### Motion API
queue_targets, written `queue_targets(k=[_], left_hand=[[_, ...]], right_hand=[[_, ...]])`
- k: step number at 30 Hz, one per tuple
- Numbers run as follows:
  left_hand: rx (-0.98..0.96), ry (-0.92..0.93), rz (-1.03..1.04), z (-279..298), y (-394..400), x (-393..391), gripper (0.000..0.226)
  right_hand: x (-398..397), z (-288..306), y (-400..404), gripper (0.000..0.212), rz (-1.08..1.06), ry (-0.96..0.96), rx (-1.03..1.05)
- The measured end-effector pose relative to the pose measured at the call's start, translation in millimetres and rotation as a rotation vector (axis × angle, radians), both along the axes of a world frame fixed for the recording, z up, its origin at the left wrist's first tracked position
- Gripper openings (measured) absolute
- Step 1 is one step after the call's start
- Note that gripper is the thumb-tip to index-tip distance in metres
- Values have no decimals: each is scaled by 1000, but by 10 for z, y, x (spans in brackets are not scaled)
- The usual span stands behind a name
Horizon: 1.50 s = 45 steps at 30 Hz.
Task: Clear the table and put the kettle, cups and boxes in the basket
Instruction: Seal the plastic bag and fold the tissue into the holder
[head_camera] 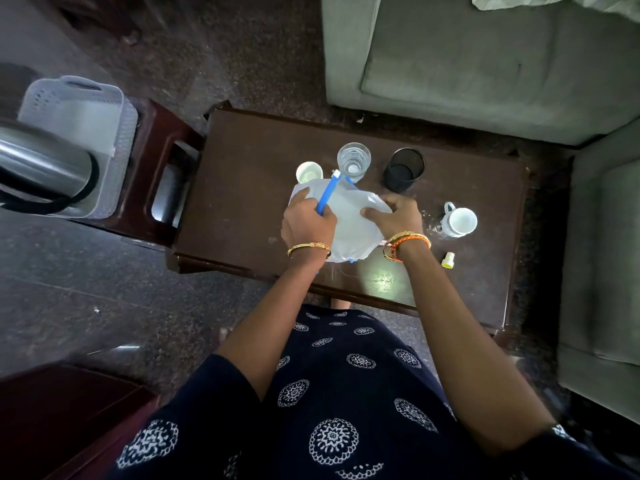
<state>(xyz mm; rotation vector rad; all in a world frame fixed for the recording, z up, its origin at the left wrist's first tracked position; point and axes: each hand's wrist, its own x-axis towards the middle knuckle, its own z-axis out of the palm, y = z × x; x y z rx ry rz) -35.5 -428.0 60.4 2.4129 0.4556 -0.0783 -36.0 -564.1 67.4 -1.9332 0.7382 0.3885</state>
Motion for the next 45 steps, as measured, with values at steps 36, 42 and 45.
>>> queue_targets(k=[36,42,45], left_hand=[[54,204,220,-1848,1340,635,33],[-1011,619,157,-1207,1011,908,65],[-1235,656,259,-1114,864,905,53]], right_hand=[[588,-1657,828,44,-810,53,566],[555,-1413,828,30,-854,14,733],[464,-1317,836,42,-812,18,794]])
